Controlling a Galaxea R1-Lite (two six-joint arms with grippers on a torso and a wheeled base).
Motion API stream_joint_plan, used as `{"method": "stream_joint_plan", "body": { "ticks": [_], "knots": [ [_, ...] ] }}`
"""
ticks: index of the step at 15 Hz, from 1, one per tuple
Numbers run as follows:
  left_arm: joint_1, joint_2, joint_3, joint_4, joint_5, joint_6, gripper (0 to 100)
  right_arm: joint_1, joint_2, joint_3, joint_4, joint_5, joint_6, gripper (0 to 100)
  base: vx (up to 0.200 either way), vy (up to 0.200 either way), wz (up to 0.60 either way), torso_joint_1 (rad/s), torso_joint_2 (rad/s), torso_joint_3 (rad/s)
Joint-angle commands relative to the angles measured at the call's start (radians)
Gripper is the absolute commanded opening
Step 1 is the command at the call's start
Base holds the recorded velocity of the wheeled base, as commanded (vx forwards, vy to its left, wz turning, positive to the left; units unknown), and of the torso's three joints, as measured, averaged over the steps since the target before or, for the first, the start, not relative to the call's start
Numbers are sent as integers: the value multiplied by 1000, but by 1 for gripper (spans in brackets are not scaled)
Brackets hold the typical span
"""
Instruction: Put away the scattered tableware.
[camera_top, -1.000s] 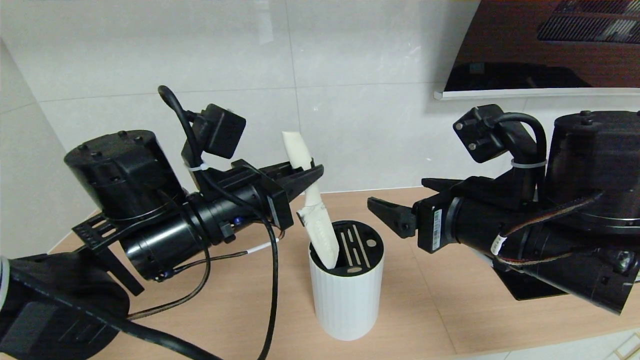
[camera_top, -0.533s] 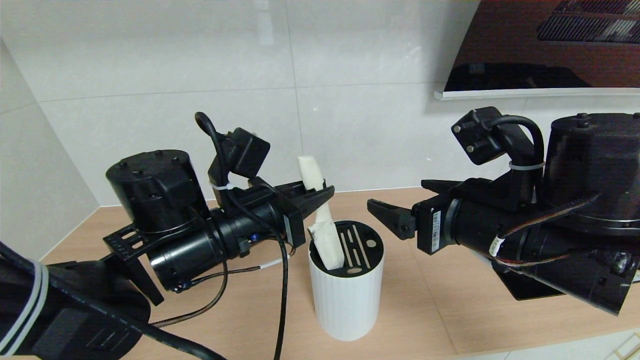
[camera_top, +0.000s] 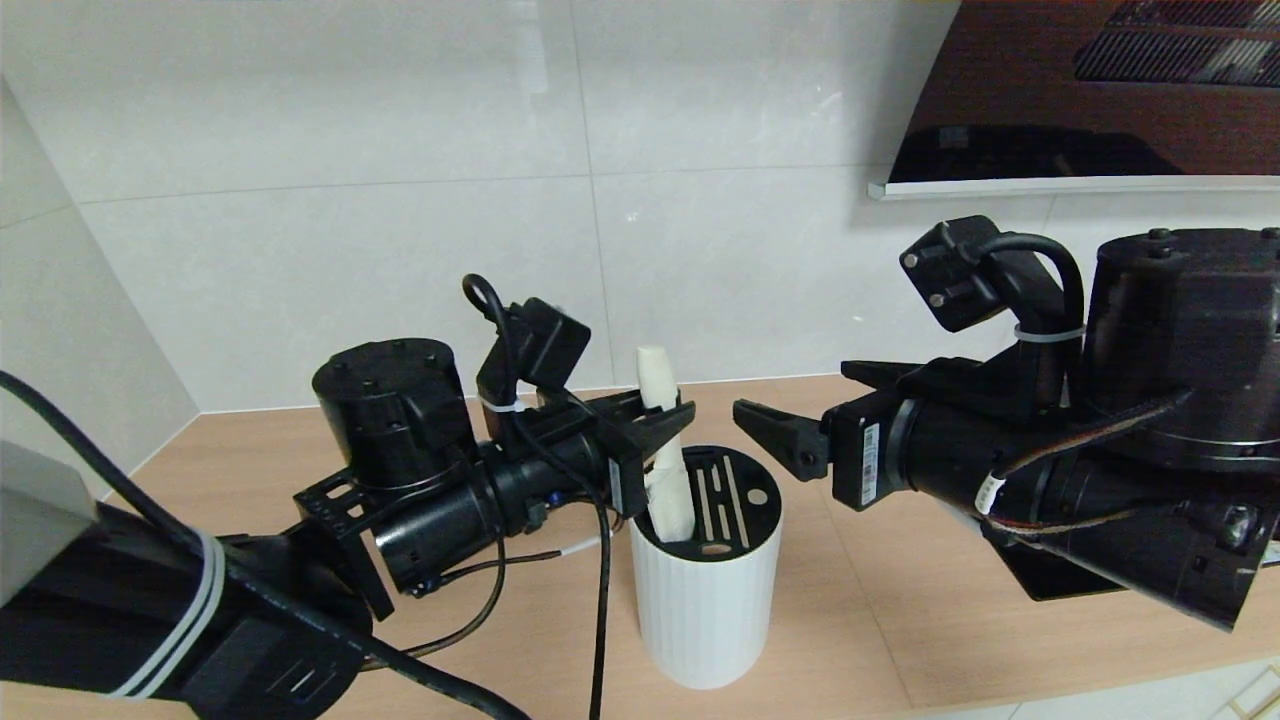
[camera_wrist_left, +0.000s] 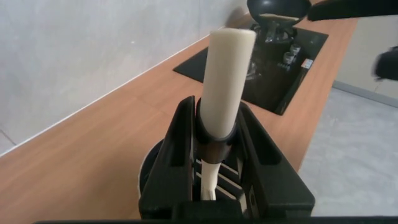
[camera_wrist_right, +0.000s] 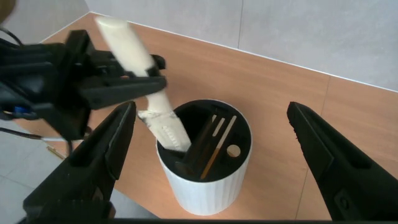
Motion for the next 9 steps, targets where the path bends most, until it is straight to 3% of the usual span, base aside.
{"method": "stream_joint_plan", "body": {
  "ticks": [1, 6, 7, 9],
  "knots": [
    [-7, 38, 0, -2, 3, 0, 0, 1, 5, 0, -1, 0, 0, 100, 0, 0, 0, 0, 0, 0],
    [-19, 60, 0, -16, 20, 0, 0, -1, 5, 0, -1, 0, 0, 100, 0, 0, 0, 0, 0, 0],
    [-24, 60, 3, -16, 26, 11, 100, 1, 5, 0, -1, 0, 0, 100, 0, 0, 0, 0, 0, 0],
    [-27, 55, 3, -34, 28, 7, 100, 1, 5, 0, -1, 0, 0, 100, 0, 0, 0, 0, 0, 0]
  ]
}}
